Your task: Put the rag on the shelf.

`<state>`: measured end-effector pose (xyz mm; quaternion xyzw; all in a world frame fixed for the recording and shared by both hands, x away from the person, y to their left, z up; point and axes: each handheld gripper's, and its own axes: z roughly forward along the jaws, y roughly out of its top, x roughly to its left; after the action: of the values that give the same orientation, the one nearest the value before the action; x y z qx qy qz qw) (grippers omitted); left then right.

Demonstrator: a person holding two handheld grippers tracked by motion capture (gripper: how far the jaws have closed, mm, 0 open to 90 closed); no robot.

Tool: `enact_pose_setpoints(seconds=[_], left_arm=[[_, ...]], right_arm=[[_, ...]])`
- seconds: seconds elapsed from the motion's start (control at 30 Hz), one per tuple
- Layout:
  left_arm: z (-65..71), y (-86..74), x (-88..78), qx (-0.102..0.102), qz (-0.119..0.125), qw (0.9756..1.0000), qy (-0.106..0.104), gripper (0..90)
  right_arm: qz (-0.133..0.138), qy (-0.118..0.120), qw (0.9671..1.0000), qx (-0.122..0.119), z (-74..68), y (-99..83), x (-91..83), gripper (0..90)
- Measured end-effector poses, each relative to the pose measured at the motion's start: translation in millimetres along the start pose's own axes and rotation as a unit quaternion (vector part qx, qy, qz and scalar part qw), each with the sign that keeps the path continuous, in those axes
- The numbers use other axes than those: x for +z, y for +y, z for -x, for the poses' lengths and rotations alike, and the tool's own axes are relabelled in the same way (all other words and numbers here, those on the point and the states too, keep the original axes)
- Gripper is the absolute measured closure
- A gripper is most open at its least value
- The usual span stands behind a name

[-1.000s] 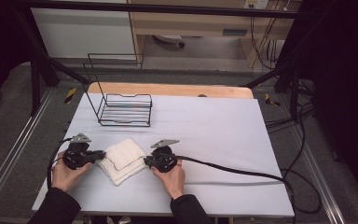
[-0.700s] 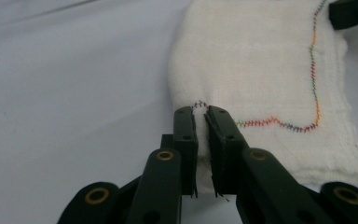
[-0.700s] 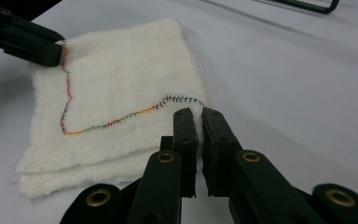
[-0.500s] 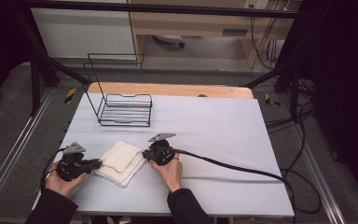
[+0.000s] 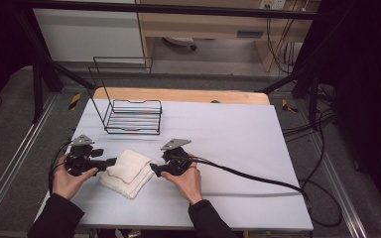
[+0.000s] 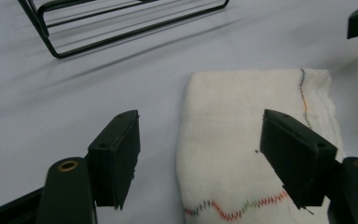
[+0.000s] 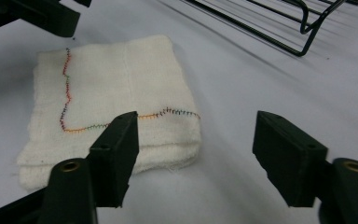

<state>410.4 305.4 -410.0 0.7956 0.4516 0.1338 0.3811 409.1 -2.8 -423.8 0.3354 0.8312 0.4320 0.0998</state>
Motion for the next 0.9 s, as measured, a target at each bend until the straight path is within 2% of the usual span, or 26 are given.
enact_pose_setpoints(seconds=[0.1,0.17,0.27,0.47,0.67,0.8,0.9], left_arm=[[-0.3,9.0,9.7,-0.002,-0.006,0.9999,0.01,28.4],[-0.6,13.5,16.8,0.004,-0.009,0.9998,0.017,28.7],[-1.5,15.0,27.1,0.001,0.002,0.9999,0.011,34.0],[-3.0,15.2,47.3,0.004,-0.012,0.9998,0.013,39.0],[-4.7,15.9,59.4,0.0,-0.012,0.9999,0.002,56.4],[-4.5,16.0,65.1,0.001,-0.018,0.9998,-0.006,61.4],[-5.3,15.2,66.3,-0.001,-0.022,0.9997,-0.014,65.5]], right_arm=[[-0.003,0.001,1.0,0.001,3.3,-4.1,-3.6,19.3],[-0.005,-0.001,1.0,0.002,4.2,-5.3,-4.4,17.6],[-0.011,-0.006,0.9999,0.004,7.4,-8.8,-7.1,14.0],[-0.011,-0.004,0.9999,0.012,11.1,-13.2,-13.1,10.0],[-0.013,-0.001,0.9998,0.012,8.0,-17.4,-15.5,10.0],[-0.012,0.0,0.9998,0.013,7.5,-18.7,-14.8,10.7],[-0.006,0.004,0.9996,0.026,8.7,-17.4,-12.8,11.4]])
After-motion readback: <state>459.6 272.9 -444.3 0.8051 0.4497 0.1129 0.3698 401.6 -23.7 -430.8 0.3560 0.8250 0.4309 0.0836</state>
